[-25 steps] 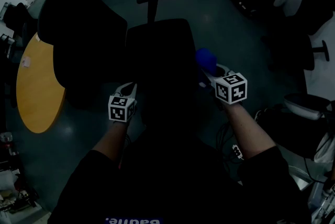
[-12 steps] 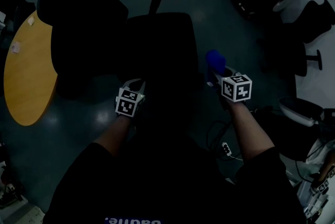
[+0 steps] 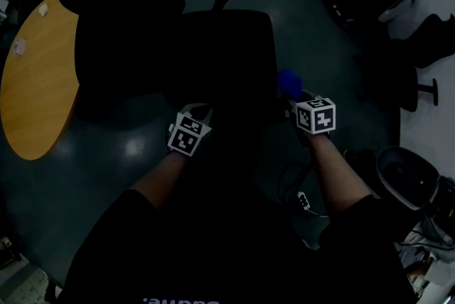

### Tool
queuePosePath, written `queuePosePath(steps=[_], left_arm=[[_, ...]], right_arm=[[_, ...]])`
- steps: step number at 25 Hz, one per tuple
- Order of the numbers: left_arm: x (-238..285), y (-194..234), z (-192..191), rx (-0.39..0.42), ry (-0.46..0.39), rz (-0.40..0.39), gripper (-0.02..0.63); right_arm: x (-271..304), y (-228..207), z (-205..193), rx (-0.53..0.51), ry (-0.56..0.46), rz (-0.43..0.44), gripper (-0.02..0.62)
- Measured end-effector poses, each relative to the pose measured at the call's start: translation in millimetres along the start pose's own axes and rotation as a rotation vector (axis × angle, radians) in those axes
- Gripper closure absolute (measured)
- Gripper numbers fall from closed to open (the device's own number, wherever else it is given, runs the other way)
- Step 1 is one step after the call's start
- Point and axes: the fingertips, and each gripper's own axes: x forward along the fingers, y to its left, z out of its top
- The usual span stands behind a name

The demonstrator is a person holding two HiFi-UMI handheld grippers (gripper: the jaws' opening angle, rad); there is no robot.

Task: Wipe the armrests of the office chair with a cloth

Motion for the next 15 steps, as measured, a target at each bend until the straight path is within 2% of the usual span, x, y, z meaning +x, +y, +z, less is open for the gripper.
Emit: queuePosePath(steps=[11,15], left_arm=[[-2,-1,2,0.013,-0.026,-0.026,0.591],[-4,0,2,0.01,-0.033,-0.036,0.591]], right_arm=[[3,15,8,-0.01,0.011,-0.051,0.485],[7,28,14,-0.039,0.006,-0.046,0.483]])
